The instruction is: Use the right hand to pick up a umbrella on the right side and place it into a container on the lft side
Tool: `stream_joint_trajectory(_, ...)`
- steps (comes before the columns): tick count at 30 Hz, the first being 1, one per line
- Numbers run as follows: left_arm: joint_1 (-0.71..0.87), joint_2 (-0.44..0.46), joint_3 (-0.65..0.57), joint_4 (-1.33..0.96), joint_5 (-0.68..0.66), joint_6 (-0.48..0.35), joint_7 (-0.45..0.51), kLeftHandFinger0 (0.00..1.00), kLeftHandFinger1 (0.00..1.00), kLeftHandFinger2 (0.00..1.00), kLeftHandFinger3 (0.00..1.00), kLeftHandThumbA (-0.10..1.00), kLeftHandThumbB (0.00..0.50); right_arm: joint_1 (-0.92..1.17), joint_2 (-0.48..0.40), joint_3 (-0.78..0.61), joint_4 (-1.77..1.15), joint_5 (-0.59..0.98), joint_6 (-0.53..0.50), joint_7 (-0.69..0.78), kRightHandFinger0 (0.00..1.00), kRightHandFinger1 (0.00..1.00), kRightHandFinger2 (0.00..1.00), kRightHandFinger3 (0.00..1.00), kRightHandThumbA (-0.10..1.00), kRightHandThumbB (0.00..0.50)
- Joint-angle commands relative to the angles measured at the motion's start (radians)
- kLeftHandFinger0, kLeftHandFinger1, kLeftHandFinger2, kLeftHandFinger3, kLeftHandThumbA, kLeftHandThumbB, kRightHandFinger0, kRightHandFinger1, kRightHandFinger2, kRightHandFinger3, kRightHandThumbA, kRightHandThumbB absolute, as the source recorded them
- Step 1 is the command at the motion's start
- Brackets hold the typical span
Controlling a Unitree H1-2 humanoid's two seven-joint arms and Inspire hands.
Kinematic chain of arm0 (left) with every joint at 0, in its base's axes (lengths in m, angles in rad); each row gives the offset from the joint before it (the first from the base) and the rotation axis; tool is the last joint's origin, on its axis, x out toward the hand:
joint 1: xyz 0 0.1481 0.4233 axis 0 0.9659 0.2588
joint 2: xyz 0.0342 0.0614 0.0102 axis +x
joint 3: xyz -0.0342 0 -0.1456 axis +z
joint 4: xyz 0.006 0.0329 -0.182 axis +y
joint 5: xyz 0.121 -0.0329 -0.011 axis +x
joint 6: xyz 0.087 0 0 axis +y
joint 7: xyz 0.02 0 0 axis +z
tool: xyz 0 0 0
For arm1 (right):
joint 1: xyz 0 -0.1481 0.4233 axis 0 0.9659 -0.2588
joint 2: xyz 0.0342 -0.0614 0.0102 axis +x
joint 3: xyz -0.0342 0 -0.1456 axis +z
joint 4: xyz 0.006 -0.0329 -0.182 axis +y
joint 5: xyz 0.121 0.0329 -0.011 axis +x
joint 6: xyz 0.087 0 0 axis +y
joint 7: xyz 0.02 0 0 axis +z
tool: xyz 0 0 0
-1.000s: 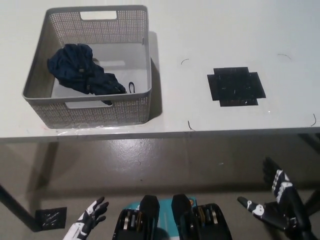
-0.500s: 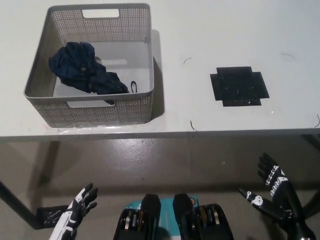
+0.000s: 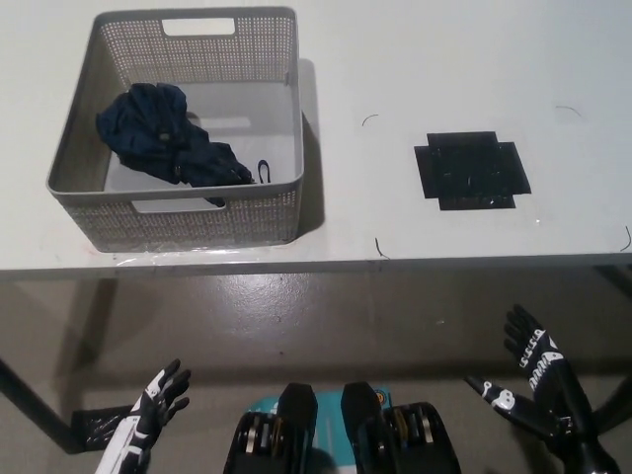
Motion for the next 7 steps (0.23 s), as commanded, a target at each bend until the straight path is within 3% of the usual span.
stream_joint_trajectory(1, -0.014, 0.001, 0.013, -0.032, -0.001, -0.002, 0.022, 1.0, 1.0, 1.0, 1.0, 1.0, 0.057, -0.029, -0.014, 0.006, -0.004, -0.013, -0.041, 0.012, 1.0, 1.0, 1.0, 1.0, 1.0, 0.311)
stream_joint_trajectory(4, -0.018, 0.004, 0.01, -0.033, 0.008, -0.002, 0.023, 1.0, 1.0, 1.0, 1.0, 1.0, 0.051, -0.035, -0.022, 0.013, 0.002, -0.04, -0.045, 0.006, 1.0, 1.0, 1.0, 1.0, 1.0, 0.348)
stream_joint_trajectory(7, -0.017, 0.005, 0.01, -0.033, 0.003, -0.002, 0.02, 1.0, 1.0, 1.0, 1.0, 1.0, 0.05, -0.032, -0.022, 0.016, -0.001, -0.05, -0.043, 0.002, 1.0, 1.0, 1.0, 1.0, 0.99, 0.35)
